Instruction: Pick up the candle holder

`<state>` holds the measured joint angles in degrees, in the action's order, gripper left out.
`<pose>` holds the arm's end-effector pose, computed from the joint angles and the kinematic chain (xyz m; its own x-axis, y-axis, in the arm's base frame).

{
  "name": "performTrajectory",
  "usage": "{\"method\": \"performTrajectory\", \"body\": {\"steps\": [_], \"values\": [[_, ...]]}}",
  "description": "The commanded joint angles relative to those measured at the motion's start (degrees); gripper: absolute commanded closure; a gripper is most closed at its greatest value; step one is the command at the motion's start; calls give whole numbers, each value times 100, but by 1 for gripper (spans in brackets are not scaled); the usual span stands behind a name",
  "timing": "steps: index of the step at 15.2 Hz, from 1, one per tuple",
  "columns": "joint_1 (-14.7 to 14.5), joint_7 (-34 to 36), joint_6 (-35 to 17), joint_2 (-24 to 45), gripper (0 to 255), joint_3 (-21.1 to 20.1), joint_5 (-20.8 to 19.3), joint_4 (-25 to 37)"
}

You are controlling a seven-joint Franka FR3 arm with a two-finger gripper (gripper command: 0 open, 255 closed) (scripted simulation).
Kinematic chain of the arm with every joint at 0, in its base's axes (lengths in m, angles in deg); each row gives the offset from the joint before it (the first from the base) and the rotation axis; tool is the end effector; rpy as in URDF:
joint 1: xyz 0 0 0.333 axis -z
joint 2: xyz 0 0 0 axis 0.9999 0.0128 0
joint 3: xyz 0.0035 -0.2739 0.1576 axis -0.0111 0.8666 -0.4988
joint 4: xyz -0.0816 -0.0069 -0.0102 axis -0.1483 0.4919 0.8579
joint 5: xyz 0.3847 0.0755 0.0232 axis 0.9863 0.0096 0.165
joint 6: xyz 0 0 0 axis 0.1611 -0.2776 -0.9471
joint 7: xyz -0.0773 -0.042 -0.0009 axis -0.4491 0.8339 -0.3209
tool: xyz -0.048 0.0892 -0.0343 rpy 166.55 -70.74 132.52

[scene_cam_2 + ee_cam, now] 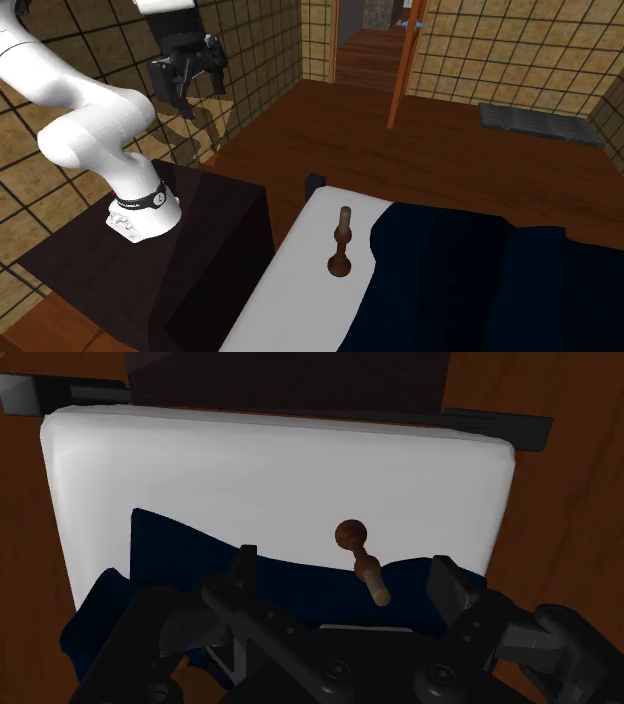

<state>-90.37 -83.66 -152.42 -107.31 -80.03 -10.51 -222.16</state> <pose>0.2992 -0.0013 0.5881 0.9986 -0.0439 0.0286 -0.0417 -0.9964 -0.0739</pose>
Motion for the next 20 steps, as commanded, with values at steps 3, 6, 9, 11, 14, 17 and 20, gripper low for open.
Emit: {"method": "performTrajectory", "body": {"steps": [3,6,9,11,14,17,20], "values": [[-80,-83,-281,405,0,-91,-52,13],[-189,-190,-681,1037,0,-228,-145,79],[-280,-274,-1049,1692,0,-368,-260,199],[-331,-316,-1274,2139,0,-464,-352,308],[-398,-354,-1575,2820,0,-607,-520,514],[-459,-363,-1829,3510,0,-747,-726,768],[-525,-343,-2032,4205,0,-872,-974,1068]]}}
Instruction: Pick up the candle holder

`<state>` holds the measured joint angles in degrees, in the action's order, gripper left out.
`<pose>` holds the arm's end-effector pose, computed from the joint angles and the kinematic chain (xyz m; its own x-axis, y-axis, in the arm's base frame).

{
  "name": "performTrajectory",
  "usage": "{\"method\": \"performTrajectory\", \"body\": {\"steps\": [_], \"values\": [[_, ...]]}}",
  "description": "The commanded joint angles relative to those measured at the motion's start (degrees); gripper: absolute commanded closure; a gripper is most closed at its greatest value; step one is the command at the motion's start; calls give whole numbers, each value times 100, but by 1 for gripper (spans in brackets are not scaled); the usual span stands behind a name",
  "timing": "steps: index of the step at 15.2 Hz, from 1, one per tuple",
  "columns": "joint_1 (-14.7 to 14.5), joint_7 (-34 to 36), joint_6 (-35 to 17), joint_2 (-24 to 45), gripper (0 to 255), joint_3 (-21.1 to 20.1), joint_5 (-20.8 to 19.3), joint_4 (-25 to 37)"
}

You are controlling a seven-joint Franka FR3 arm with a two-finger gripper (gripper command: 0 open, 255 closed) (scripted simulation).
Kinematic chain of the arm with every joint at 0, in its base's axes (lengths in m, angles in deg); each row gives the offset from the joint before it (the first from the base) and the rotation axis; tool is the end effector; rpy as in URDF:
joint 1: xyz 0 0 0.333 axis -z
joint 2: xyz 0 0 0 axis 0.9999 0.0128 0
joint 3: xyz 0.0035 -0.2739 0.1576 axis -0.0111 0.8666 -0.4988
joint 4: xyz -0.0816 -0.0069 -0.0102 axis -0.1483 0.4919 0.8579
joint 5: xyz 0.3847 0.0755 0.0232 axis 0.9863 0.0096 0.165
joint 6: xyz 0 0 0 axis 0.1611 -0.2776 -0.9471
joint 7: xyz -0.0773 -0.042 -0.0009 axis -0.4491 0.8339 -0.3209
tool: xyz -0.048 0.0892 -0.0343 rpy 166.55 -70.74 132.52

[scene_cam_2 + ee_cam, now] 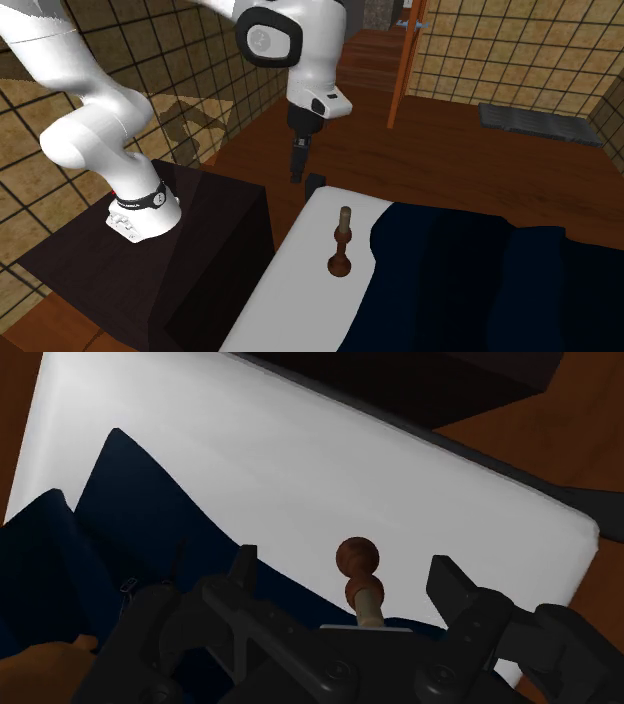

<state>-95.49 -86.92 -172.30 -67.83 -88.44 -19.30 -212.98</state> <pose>0.4733 0.1015 0.4172 0.9506 0.2694 -0.1544 0.2866 -0.9526 0.1023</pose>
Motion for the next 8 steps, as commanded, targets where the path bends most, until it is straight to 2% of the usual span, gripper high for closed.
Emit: {"method": "performTrajectory", "body": {"steps": [1,8], "values": [[-36,-5,-99,490,0,-69,-186,260],[-280,102,-318,2124,0,-232,-895,1169]]}}
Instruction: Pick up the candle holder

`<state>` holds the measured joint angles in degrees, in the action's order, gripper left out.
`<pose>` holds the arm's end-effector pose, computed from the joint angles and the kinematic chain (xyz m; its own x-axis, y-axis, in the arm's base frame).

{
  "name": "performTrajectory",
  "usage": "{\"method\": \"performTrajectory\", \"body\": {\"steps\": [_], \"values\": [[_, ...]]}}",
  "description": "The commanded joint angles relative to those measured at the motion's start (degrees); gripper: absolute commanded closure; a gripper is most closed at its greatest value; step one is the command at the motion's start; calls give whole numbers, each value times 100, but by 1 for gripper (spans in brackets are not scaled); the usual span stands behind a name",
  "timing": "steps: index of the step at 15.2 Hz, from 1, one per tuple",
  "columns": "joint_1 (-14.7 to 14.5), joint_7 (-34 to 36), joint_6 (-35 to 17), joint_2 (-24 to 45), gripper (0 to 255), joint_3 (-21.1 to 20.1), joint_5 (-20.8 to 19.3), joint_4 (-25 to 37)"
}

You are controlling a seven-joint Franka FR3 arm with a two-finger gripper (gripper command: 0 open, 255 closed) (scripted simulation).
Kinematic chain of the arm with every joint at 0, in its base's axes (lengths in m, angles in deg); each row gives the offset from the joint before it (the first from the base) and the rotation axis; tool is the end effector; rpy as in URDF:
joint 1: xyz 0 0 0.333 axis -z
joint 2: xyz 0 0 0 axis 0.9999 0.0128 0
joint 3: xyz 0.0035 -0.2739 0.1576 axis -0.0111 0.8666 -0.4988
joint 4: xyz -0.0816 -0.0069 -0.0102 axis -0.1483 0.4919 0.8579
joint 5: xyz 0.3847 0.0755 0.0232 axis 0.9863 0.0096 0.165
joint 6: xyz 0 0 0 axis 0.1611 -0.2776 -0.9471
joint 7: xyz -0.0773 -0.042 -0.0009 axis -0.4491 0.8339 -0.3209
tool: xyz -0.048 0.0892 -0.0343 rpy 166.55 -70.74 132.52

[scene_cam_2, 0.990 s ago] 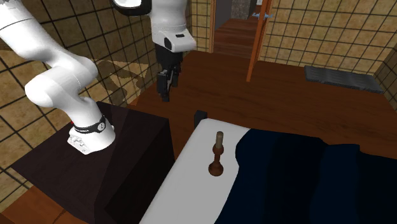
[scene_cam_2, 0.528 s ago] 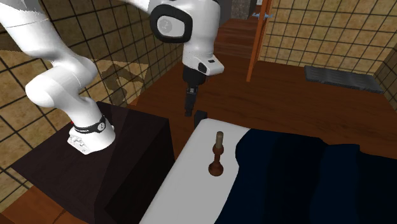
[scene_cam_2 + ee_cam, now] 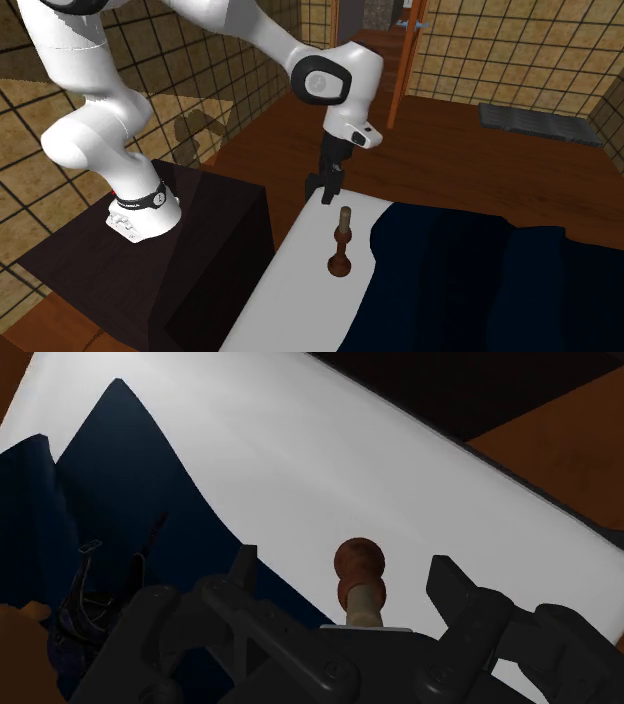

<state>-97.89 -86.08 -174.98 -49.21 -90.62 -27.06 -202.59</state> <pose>0.5327 0.1503 0.3313 0.8877 0.3874 -0.2489 0.4318 -0.8881 0.1575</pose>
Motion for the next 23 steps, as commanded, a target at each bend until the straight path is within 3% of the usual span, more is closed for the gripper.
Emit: {"method": "performTrajectory", "body": {"steps": [1,13,23], "values": [[-88,30,-59,496,0,-21,-223,279],[-818,-102,181,3307,0,103,-1281,2450],[-868,3,-93,3810,0,170,-1372,2650]]}}
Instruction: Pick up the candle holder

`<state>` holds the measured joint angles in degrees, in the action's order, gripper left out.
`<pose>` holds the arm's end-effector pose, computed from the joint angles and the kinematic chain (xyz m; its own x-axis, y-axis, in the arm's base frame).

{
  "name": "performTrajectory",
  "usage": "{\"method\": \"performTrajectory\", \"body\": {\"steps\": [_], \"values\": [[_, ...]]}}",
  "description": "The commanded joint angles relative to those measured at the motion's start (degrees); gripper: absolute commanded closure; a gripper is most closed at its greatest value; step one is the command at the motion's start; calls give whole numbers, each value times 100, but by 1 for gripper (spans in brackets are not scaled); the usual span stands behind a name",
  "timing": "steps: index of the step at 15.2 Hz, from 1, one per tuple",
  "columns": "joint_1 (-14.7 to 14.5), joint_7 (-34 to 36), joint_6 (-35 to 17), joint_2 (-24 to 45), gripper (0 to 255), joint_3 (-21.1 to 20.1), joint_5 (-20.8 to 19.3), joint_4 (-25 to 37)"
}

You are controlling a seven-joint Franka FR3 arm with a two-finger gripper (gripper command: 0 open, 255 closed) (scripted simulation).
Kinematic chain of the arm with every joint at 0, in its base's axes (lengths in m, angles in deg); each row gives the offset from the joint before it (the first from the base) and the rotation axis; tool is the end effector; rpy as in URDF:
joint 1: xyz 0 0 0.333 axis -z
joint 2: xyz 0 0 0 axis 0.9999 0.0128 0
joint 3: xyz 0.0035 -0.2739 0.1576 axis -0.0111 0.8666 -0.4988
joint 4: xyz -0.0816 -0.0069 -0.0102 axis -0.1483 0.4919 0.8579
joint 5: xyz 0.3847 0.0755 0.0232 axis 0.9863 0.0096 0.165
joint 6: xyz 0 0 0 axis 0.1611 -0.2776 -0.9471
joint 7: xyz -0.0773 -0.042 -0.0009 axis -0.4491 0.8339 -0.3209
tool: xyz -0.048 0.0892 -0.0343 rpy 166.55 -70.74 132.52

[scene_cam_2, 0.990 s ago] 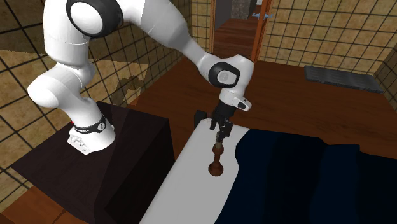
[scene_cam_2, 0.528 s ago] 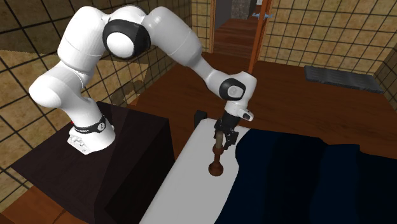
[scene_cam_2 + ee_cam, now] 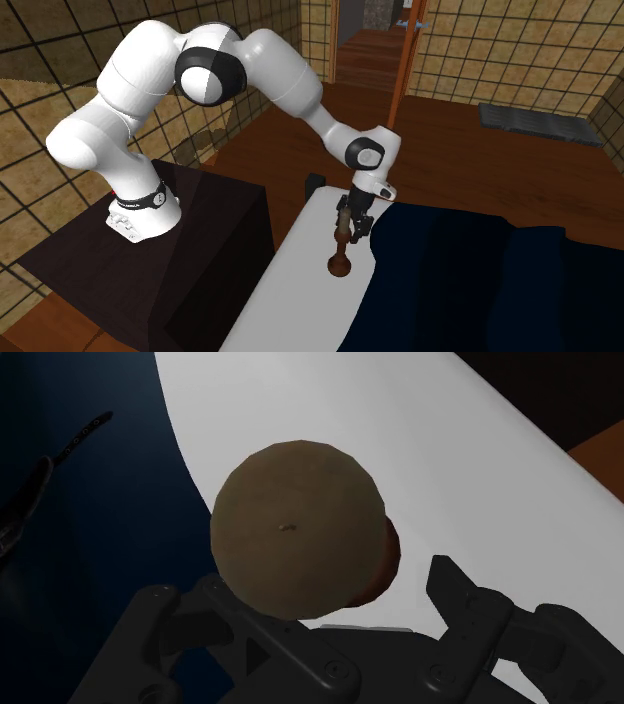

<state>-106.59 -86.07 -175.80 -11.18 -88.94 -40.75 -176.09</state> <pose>0.5994 0.2351 0.1093 0.7195 0.5469 -0.4280 0.6684 -0.7127 0.2129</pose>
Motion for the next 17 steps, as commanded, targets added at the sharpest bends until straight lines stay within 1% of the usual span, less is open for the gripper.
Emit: {"method": "performTrajectory", "body": {"steps": [1,10,17], "values": [[2,5,-16,5,255,2,-4,-8],[2,2,-11,7,255,2,-3,0],[34,-102,248,-417,255,-54,71,-150]]}}
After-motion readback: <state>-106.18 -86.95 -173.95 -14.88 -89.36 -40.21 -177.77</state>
